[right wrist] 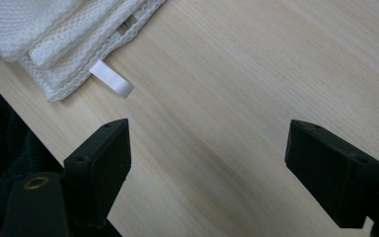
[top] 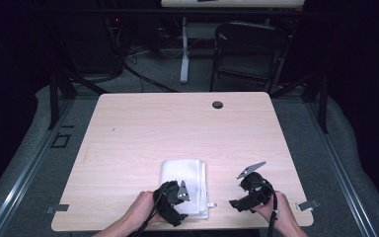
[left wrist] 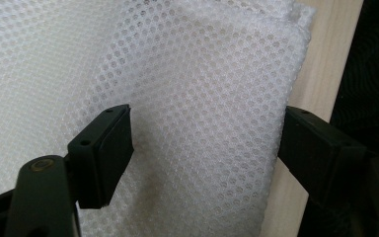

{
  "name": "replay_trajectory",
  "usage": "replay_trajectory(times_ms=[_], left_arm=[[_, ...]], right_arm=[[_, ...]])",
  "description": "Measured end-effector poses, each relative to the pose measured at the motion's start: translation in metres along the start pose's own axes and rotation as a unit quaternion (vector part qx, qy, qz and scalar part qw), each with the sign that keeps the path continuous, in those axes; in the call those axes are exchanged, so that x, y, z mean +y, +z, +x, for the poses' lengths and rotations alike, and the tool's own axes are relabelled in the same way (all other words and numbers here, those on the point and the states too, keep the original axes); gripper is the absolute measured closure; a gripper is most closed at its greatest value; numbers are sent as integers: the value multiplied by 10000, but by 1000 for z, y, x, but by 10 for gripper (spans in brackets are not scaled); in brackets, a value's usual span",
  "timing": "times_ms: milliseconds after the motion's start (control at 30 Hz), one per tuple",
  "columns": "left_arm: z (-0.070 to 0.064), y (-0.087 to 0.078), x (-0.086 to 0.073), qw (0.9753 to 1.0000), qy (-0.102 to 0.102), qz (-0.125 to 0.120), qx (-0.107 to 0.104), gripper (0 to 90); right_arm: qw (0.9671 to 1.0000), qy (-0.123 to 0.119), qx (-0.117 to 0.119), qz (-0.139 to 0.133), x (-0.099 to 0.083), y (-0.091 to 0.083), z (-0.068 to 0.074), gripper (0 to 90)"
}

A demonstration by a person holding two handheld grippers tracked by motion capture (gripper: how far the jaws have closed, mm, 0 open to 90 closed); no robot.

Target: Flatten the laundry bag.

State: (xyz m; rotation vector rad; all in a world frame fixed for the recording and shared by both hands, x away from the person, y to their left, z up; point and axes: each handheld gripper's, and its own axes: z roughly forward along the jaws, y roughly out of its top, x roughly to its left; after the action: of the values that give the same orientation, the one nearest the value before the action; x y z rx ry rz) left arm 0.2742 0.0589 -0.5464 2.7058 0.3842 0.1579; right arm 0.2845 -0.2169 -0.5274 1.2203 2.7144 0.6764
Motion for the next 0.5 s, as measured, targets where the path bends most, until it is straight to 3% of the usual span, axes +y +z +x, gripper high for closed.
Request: replay_trajectory(times_ms=[233,500], left_arm=[[3,4,1,10000,31,-11,8,434],[8,4,-3,9999,55,-71,71,557]], right_arm=[[9998,-169,89,50,2,4,6,209],[9995,-285,149,44,5,7,13,318]])
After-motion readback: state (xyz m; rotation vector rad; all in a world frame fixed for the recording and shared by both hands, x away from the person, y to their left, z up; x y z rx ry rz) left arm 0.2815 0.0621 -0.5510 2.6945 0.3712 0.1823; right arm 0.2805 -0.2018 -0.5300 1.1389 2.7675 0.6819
